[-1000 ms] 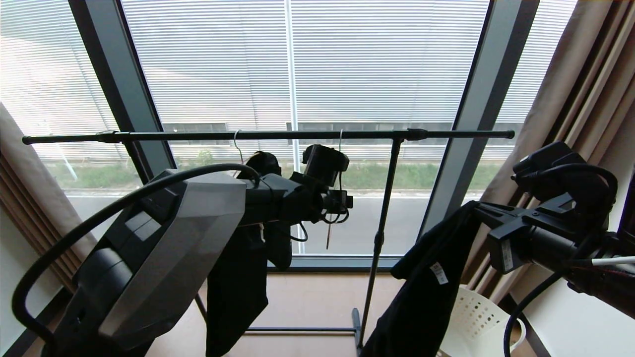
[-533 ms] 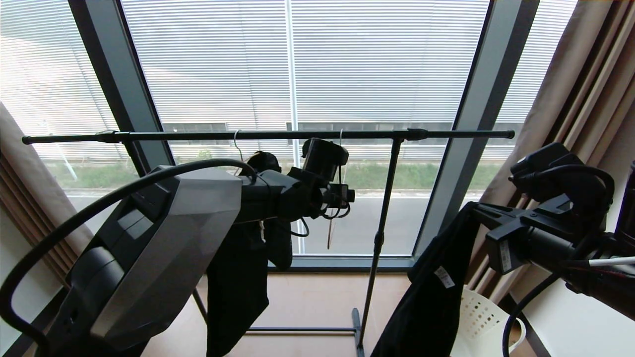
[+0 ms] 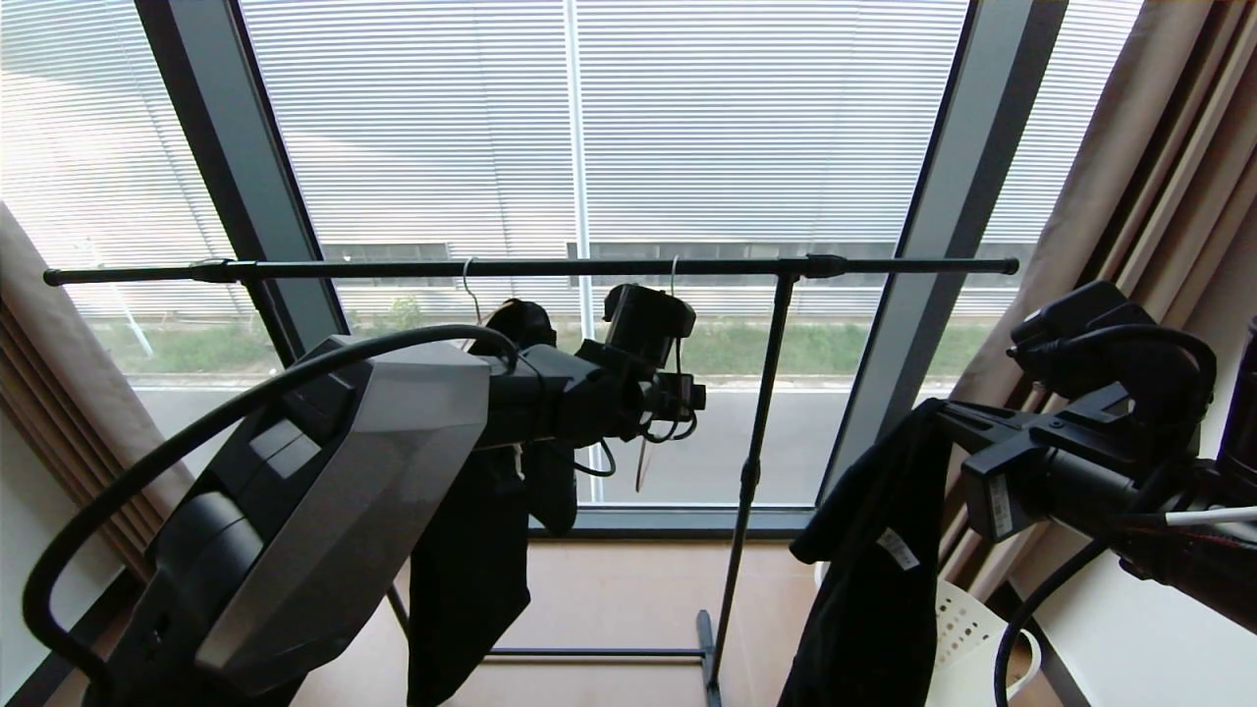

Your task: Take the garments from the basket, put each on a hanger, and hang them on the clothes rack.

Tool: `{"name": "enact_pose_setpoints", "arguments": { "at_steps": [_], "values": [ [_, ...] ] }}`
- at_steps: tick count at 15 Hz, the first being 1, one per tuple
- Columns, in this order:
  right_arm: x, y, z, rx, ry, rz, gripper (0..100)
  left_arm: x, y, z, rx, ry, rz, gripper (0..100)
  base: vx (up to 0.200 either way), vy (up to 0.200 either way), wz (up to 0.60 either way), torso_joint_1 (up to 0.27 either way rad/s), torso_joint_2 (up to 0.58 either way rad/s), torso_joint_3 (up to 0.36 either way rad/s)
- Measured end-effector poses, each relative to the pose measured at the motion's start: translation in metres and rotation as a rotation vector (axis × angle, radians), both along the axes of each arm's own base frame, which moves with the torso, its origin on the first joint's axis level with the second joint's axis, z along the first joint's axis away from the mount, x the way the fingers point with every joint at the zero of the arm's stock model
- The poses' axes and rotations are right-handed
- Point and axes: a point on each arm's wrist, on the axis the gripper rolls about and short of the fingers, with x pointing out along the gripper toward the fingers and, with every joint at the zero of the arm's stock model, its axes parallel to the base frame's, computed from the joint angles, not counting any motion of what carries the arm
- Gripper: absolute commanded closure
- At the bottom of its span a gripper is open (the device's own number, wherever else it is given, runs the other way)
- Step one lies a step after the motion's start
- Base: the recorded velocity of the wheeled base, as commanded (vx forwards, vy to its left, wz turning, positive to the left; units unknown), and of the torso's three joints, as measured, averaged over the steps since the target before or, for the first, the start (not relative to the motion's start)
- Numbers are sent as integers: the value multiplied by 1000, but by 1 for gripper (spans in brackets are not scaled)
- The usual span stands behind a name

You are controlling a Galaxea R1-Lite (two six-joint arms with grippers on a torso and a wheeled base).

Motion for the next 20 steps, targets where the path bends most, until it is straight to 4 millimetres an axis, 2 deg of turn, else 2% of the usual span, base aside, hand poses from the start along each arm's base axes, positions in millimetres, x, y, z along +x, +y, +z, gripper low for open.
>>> {"name": "enact_pose_setpoints", "arguments": {
  "at_steps": [6, 11, 20],
  "values": [
    [0, 0, 0, -1, 1, 0, 100, 1, -4, -14, 11, 21, -4, 100, 0, 0, 0, 0, 0, 0],
    [0, 0, 0, -1, 2, 1, 100, 4, 0, -13, 7, 20, 8, 100, 0, 0, 0, 0, 0, 0],
    [-1, -1, 0, 1, -2, 0, 100, -7, 3, 30, -44, -50, 0, 100, 0, 0, 0, 0, 0, 0]
  ]
}}
